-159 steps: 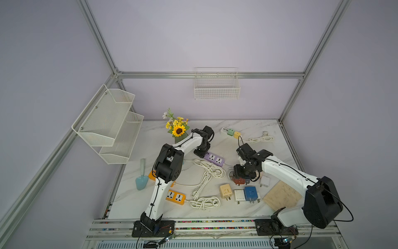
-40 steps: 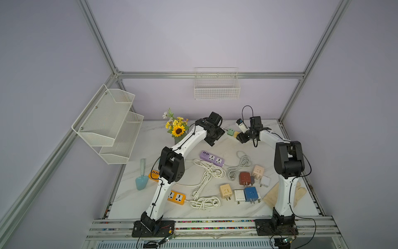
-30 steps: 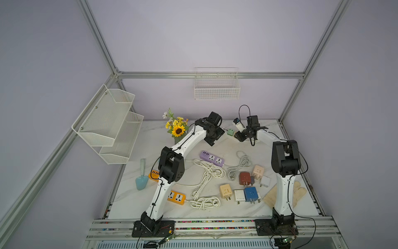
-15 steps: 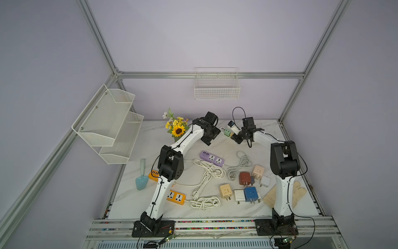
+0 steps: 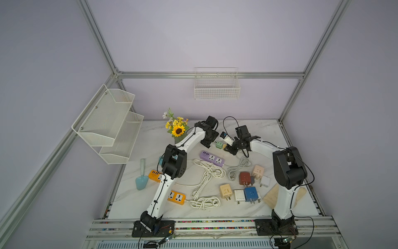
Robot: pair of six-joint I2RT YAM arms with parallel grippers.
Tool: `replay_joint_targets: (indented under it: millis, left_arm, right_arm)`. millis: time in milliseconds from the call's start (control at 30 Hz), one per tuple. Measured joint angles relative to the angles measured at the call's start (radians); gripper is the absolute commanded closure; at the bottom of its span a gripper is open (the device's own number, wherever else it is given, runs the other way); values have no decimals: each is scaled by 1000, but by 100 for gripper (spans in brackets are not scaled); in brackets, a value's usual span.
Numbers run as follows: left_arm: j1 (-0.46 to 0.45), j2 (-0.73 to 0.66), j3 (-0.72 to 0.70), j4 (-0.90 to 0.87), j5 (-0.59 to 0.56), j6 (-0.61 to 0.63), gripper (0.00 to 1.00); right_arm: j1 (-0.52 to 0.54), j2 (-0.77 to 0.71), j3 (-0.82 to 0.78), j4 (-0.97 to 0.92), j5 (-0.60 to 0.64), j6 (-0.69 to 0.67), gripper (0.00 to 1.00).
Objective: Pull the plug off the socket
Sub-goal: Move the socket to the center of the board, then remove the plug from the socket.
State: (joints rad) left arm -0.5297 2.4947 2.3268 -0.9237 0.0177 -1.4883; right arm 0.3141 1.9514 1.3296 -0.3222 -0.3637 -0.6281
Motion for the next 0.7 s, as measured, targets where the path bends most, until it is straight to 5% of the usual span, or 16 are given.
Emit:
replay_joint_targets:
  millis: [333,700]
  left_arm:
    - [0,53,6,-3,-1,-63,37]
    - [5,55,20,-4,-9,-104,92]
  right_arm:
    - [13,-24,-47,37,2,32,78]
    - [47,-26,-44,65,81,48,86]
